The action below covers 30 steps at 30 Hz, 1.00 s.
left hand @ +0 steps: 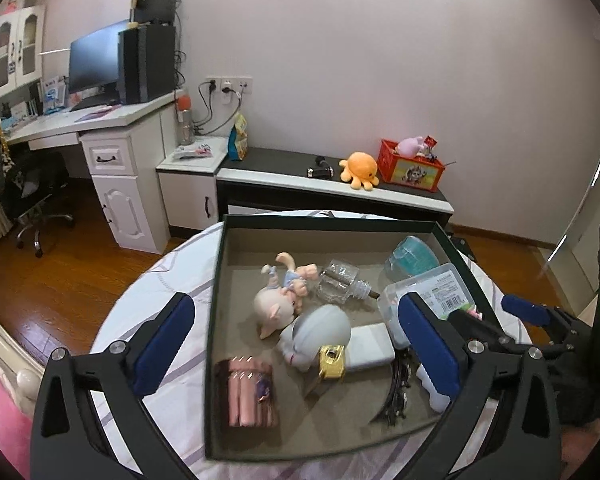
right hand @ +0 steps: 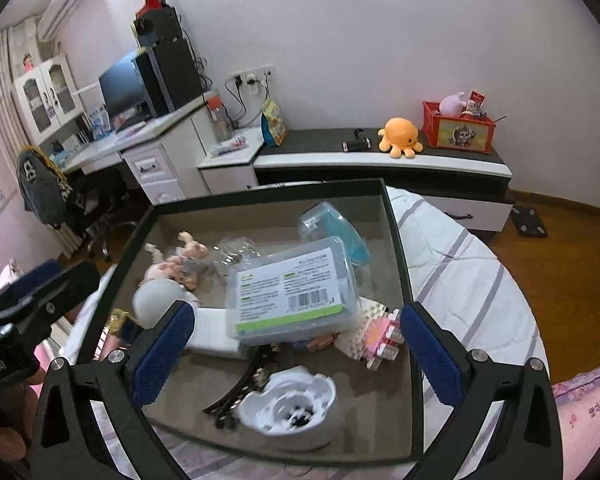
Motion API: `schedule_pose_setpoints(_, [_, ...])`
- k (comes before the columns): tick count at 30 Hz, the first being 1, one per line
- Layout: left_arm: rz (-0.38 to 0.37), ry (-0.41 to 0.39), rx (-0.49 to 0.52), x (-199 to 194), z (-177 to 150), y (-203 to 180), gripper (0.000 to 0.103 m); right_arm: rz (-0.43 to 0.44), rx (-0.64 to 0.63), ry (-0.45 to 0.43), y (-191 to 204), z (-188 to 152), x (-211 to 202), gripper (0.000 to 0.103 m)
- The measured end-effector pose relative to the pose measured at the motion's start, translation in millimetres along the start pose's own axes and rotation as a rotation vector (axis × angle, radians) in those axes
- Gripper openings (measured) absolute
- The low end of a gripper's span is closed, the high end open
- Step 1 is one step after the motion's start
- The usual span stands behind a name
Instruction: Organize rigid objects
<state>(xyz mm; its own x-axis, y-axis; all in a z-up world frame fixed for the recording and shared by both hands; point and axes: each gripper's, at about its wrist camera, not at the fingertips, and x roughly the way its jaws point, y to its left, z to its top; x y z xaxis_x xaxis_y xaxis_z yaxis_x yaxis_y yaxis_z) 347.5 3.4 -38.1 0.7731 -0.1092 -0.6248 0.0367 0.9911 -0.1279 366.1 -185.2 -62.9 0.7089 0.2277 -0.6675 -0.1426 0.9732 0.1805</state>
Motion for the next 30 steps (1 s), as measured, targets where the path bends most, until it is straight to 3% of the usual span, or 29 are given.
schedule_pose_setpoints(17, [0.059, -0.056, -0.001, -98, -50, 22, 0.103, -0.060, -0.013, -0.157, 41, -40, -115, 0.103])
schedule_pose_setpoints(30, [0.058, -0.067, 0.007, -151, -91, 7, 0.103, -0.127, -0.015, -0.175, 51, -86, -166, 0.103])
